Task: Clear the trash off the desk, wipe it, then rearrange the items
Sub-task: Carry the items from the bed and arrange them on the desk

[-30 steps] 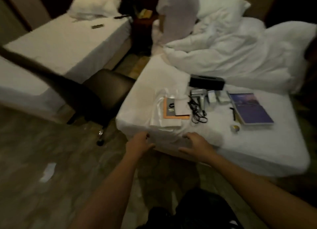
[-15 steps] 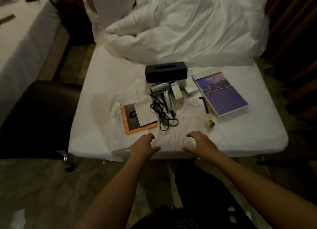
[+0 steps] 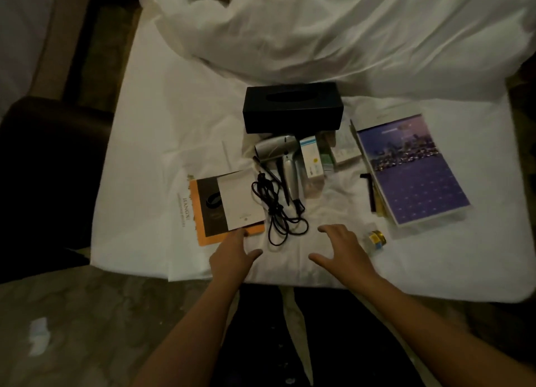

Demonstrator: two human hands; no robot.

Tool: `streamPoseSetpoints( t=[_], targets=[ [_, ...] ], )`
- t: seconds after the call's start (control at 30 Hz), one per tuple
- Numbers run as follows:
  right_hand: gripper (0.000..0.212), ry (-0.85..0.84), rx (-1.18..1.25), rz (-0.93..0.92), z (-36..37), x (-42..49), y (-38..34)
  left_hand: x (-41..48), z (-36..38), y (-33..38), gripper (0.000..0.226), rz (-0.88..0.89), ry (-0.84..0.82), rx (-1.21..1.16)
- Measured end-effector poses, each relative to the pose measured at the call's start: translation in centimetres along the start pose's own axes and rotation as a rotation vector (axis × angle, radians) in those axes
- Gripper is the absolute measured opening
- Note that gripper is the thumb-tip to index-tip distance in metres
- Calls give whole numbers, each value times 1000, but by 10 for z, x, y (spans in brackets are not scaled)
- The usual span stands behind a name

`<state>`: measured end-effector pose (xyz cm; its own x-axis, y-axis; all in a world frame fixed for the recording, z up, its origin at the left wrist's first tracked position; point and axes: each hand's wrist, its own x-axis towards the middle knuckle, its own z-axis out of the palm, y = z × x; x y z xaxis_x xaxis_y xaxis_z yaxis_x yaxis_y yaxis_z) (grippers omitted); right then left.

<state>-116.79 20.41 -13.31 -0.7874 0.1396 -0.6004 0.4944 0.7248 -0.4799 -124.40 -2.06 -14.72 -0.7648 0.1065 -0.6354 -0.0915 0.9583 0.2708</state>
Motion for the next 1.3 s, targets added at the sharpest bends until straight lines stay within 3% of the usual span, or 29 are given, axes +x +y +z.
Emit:
streamPoseSetpoints(
  t=[0.3,0.47,0.6,0.73,1.07,1.17,1.3],
  targets=[
    [67,143,-241,473,21,57,43,86,17,-19,70,10,64,-68],
    [63,186,-210,678,37,81,68,108,33,-19,60,31,232,0],
    [47,231,-196,635,45,79,82,119,36,-22,59,-21,254,38],
    [31,347,10,564,43,76,80,122,34,-22,72,-42,252,36],
    [34,696,476,112,-1,145,-21,145,30,-10,113,-237,231,14],
    [41,663,442,12,-10,167,-40,147,30,-5,119,-274,226,53],
    [51,558,211,5,-4,188,-40,151,29,-8,119,-272,216,59]
  ],
)
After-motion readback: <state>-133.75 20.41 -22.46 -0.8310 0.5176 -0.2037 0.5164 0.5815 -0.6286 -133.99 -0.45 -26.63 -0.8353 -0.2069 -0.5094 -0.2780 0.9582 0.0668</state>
